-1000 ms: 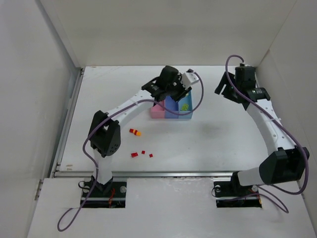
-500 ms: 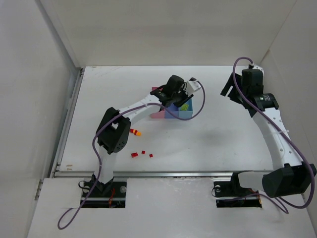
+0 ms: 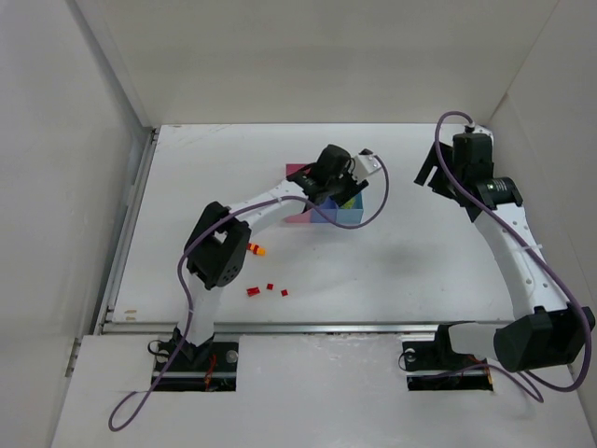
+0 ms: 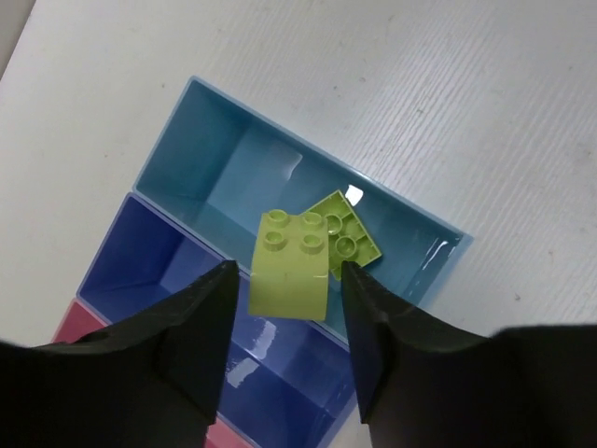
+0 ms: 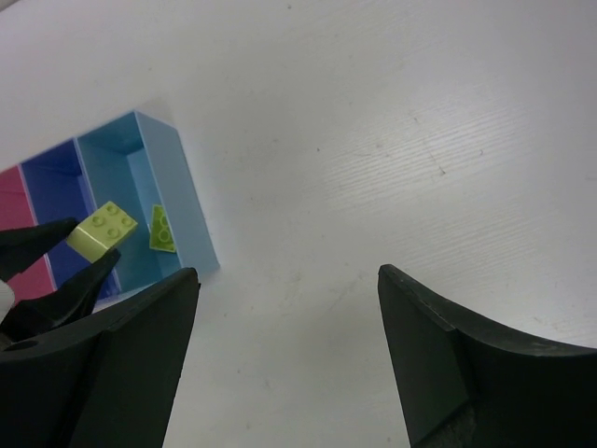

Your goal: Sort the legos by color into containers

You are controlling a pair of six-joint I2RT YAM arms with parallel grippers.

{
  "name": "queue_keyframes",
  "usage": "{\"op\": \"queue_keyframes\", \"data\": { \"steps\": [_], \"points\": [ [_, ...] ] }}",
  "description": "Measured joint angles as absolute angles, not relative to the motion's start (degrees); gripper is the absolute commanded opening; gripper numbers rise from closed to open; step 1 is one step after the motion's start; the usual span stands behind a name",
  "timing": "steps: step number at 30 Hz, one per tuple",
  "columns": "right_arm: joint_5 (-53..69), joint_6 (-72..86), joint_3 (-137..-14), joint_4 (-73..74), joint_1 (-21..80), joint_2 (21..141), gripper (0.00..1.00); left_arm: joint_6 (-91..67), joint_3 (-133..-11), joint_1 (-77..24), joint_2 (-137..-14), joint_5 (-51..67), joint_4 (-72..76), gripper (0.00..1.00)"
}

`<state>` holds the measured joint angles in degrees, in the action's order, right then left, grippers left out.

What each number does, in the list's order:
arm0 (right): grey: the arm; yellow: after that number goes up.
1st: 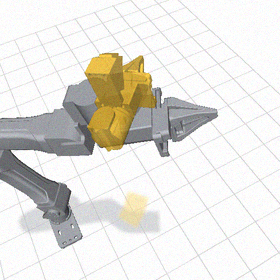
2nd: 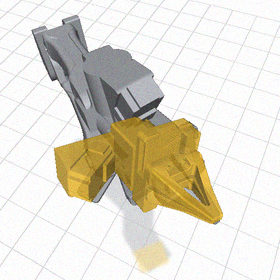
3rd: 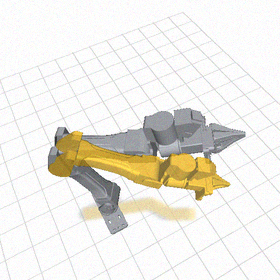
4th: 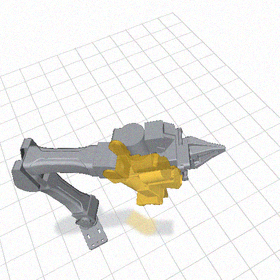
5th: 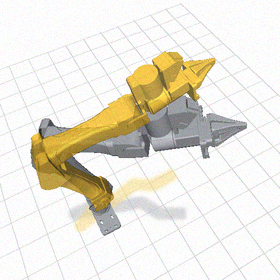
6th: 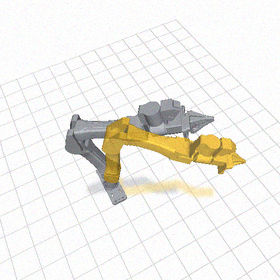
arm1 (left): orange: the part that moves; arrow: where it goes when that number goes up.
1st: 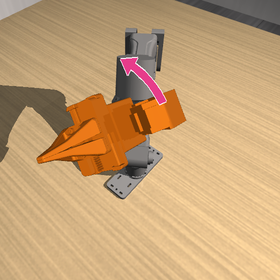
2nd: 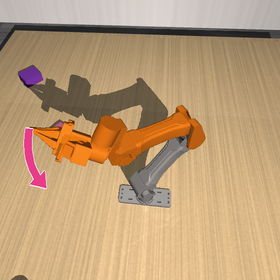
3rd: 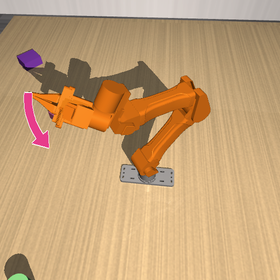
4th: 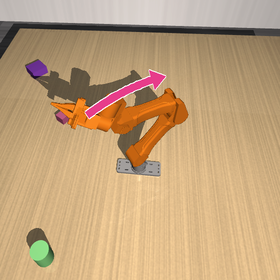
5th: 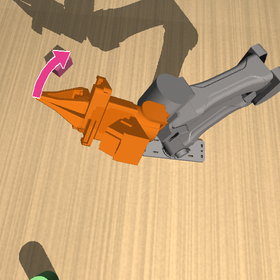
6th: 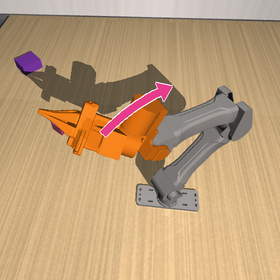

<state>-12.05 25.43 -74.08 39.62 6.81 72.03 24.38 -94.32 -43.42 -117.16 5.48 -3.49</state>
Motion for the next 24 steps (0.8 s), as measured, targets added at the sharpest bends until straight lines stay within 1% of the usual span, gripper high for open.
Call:
{"op": "queue_keyframes", "data": {
  "steps": [2,6,11,16,19,22,23,24],
  "points": [
    [-12.08,25.06,-74.06,39.70,6.81,72.03,0.83,24.67,-94.32,-43.42,-117.78,4.84,-3.79,0.55],
    [-12.08,24.47,-74.06,39.72,6.81,71.92,0.83,24.58,-94.32,-43.40,-118.67,3.81,-4.64,0.60],
    [-12.08,23.75,-74.06,39.70,6.81,71.90,0.83,23.31,-96.60,-43.42,-118.91,3.25,-6.50,0.60],
    [-11.53,23.53,-74.06,39.68,6.81,71.92,0.83,20.05,-105.62,-43.40,-119.11,3.38,-11.25,0.60],
    [-8.67,22.33,-74.06,39.35,6.81,71.92,0.84,18.46,-111.28,-43.33,-118.50,4.03,-13.93,0.60],
    [-3.86,19.84,-74.04,38.44,7.35,72.34,0.87,17.87,-113.27,-42.63,-115.09,4.78,-18.46,0.59],
    [-2.83,18.85,-74.02,38.09,8.10,72.60,0.87,18.06,-112.57,-41.93,-113.08,5.15,-19.86,0.57],
    [-1.93,17.89,-73.76,37.54,9.15,72.82,0.87,18.50,-110.78,-40.91,-110.15,5.41,-20.84,0.57]
  ]
}}
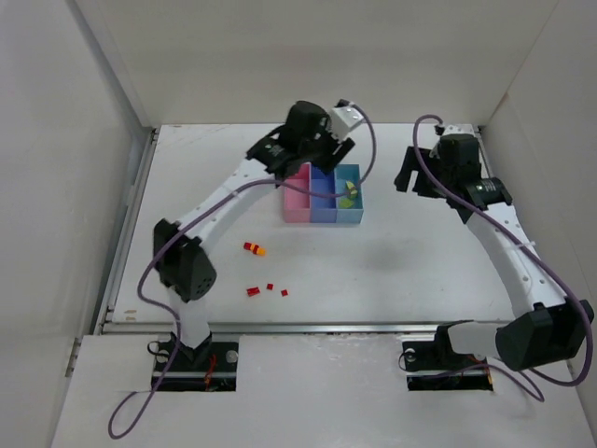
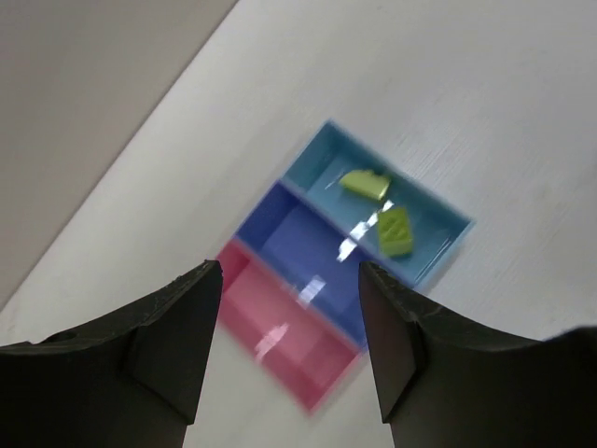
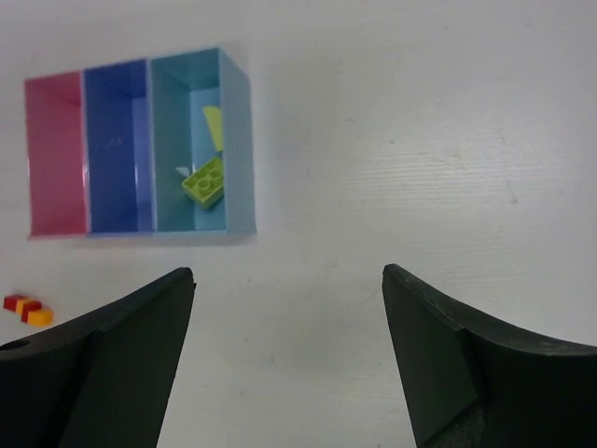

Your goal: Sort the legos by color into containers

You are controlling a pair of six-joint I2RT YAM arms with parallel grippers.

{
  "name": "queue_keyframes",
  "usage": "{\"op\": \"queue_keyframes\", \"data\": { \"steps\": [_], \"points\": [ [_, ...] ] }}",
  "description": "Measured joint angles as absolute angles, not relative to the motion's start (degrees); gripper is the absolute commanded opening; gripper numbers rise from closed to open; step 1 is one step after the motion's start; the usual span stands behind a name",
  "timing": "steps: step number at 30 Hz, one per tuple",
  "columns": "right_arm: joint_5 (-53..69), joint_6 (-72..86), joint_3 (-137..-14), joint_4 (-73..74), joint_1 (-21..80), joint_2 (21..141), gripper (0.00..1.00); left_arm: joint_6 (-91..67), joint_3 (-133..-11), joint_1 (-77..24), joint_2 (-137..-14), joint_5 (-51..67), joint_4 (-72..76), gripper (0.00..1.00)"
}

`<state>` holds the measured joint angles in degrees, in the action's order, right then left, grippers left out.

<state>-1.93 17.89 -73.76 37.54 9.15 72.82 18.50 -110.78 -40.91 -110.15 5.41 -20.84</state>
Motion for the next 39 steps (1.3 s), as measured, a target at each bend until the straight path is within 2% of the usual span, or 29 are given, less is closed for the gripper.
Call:
{"op": "queue_keyframes", "data": {
  "steps": [4,7,12,16,17,18,19,21,25,30,32,36,39],
  "points": [
    [1.26,14.48,-71.68,35.44,15.84,72.84,0.92,27.57,-94.17,-33.78,-92.23,6.31,-22.22,0.57],
    [7.09,12.97,-70.72,33.58,18.79,72.84,0.92,41.65,-80.93,-29.50,-77.34,6.63,-26.09,0.56],
    [13.10,12.93,-70.11,29.93,22.15,74.43,0.92,55.22,-67.07,-34.22,-64.49,11.66,-36.93,0.55],
    [12.93,13.15,-67.44,29.34,29.45,76.03,0.92,57.23,-58.41,-35.27,-63.68,14.57,-40.10,0.55],
    [12.93,13.41,-66.59,29.45,30.70,76.14,0.92,57.36,-56.25,-35.24,-63.68,14.55,-40.34,0.58],
    [12.82,13.74,-65.87,29.50,31.64,76.23,0.92,57.45,-54.46,-35.24,-63.68,14.41,-41.06,0.67],
    [12.43,13.96,-65.36,29.52,32.27,76.23,0.92,57.71,-52.93,-35.27,-63.68,14.33,-41.71,0.70],
    [11.25,14.52,-64.82,29.56,33.41,76.29,0.92,58.08,-50.33,-36.27,-63.51,13.65,-42.87,0.70],
    [8.05,15.05,-64.79,29.63,35.33,77.54,0.92,57.45,-47.18,-40.12,-63.13,12.99,-44.45,0.78],
    [5.52,15.44,-64.75,30.22,36.84,78.65,0.92,53.15,-46.89,-43.18,-65.34,12.73,-43.51,0.79],
    [4.38,15.81,-64.71,30.50,36.84,78.32,0.92,50.74,-46.24,-43.79,-68.18,11.27,-41.47,0.76],
    [2.31,16.27,-64.60,31.18,36.84,76.66,0.92,47.53,-43.99,-44.03,-73.06,8.82,-39.07,0.76],
    [1.08,16.32,-64.55,31.35,36.84,75.35,0.92,45.87,-42.87,-44.29,-74.19,8.56,-38.70,0.71]
  ]
}}
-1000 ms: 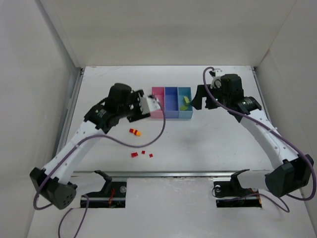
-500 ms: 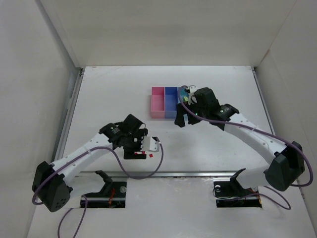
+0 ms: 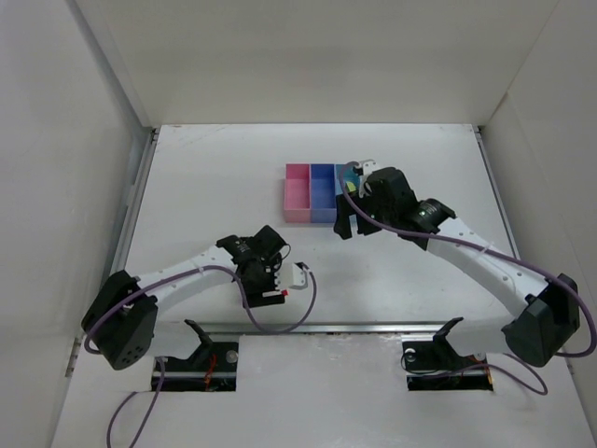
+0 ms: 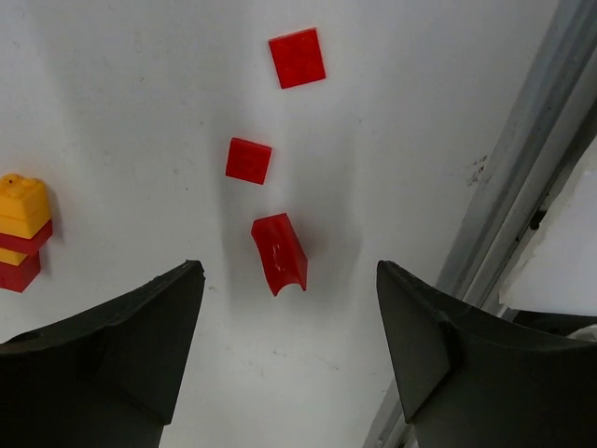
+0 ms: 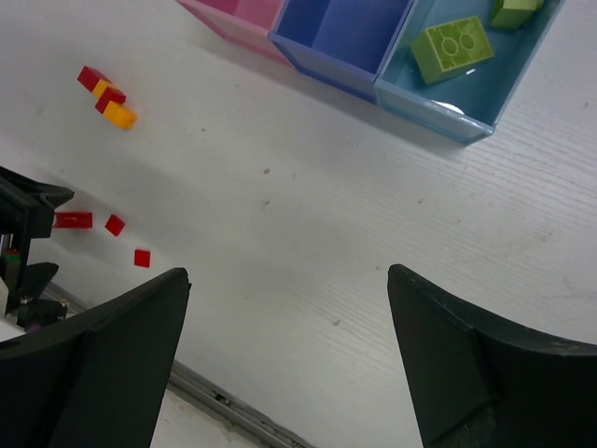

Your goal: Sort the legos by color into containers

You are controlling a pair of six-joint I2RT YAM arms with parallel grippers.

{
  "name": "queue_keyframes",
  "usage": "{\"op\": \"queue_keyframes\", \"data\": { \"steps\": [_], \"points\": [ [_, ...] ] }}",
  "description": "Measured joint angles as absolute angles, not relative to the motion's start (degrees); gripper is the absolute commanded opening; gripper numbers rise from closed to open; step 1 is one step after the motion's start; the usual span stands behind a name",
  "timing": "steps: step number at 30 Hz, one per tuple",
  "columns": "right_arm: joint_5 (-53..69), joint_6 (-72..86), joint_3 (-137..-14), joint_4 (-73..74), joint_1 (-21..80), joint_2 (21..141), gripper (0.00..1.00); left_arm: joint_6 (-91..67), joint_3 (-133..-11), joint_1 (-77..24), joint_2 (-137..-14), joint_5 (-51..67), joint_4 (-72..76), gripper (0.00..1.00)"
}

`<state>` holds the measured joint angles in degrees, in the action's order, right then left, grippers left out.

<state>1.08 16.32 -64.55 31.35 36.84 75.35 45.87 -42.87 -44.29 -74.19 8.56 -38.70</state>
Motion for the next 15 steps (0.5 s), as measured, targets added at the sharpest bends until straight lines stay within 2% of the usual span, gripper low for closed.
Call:
{"op": "queue_keyframes", "data": {
  "steps": [5,9,12,15],
  "points": [
    [-0.21,16.25,-64.53,31.99,36.84,74.98,0.92,43.22,-42.22,-44.56,-75.59,6.92,-35.88,0.70],
    [-1.61,16.21,-64.58,33.06,36.84,74.98,0.92,41.41,-39.66,-44.56,-75.85,5.78,-33.12,0.54],
    [-2.63,15.81,-64.90,34.09,36.84,75.05,0.94,40.14,-38.61,-44.56,-76.82,4.95,-32.12,0.52],
    [-3.36,15.27,-65.23,34.50,36.84,75.05,0.94,39.55,-38.41,-44.60,-76.62,4.64,-31.99,0.45]
  ]
}}
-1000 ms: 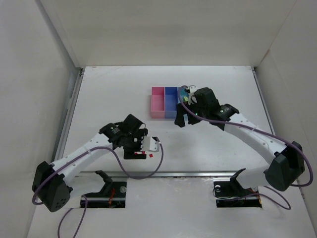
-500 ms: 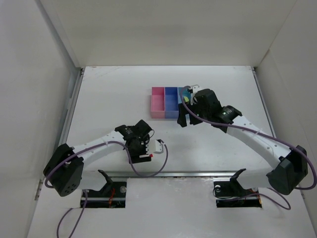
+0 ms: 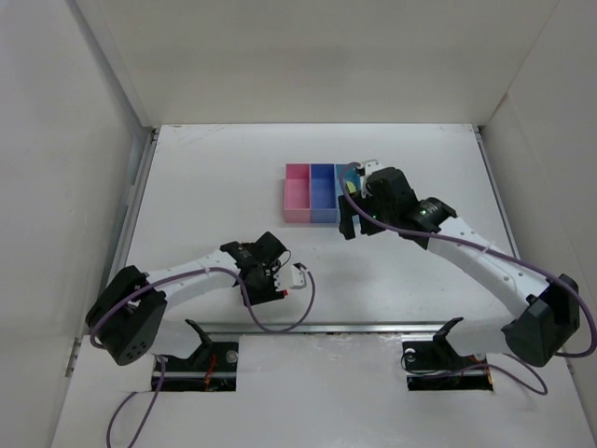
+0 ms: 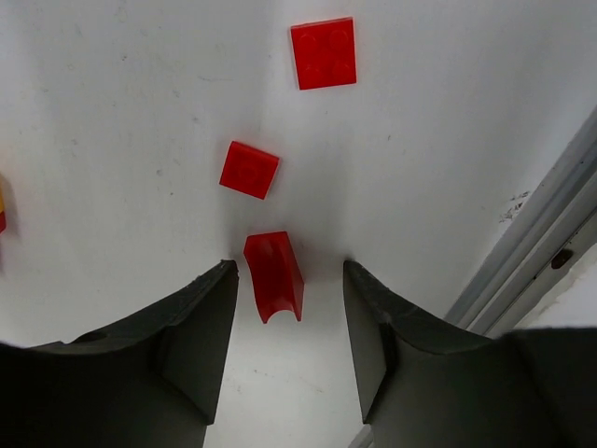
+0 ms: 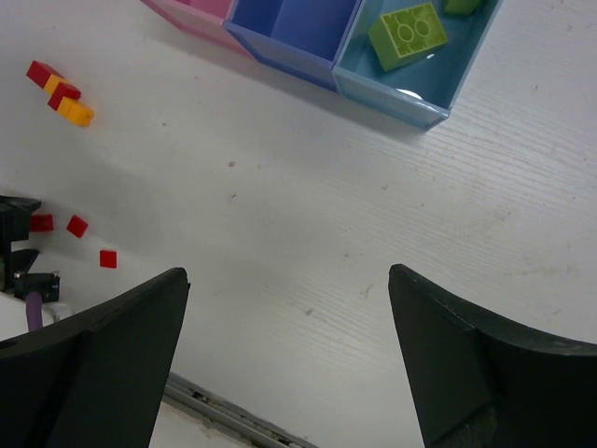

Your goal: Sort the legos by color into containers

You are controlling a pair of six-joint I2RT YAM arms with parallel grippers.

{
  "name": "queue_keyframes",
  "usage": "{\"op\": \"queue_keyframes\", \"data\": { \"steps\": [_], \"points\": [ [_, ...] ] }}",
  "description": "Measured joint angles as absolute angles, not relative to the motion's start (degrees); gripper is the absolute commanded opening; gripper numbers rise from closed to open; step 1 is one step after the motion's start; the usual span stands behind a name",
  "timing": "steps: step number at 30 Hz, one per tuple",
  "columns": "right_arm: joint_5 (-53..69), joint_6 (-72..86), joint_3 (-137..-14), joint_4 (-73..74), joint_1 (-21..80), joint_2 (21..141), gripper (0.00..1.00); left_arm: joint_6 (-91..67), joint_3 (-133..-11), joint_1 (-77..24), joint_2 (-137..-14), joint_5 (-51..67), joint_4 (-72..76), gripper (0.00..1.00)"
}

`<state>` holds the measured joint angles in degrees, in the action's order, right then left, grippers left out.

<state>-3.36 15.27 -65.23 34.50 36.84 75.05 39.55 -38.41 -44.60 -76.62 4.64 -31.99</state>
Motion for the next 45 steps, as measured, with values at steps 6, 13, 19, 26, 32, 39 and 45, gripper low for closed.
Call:
{"op": "queue_keyframes", "data": {
  "steps": [6,13,19,26,32,39,45],
  "points": [
    [-4.45,14.92,-66.41,34.70,36.84,75.37,0.94,39.07,-37.85,-44.64,-76.14,3.36,-30.74,0.00],
    [-4.78,14.52,-67.35,35.35,36.84,76.53,0.94,37.60,-38.04,-44.64,-76.47,1.21,-29.76,0.00],
    [-5.50,14.90,-67.75,35.64,36.75,76.51,0.95,37.19,-48.53,-41.69,-76.82,1.15,-37.69,0.00],
    [-6.50,20.58,-68.95,35.48,30.09,74.54,0.97,34.09,-80.27,-40.01,-80.34,5.76,-35.35,0.00],
    [-11.05,23.07,-71.68,35.62,26.74,73.49,0.98,20.62,-97.21,-39.07,-94.37,11.27,-24.21,0.00],
    [-13.32,23.62,-72.23,36.47,22.06,70.35,0.98,6.48,-103.48,-37.23,-115.46,10.37,-18.83,0.00],
    [-13.52,23.57,-71.42,36.49,21.37,67.09,0.98,2.83,-103.98,-36.64,-122.98,4.12,-19.88,0.00]
  ]
}}
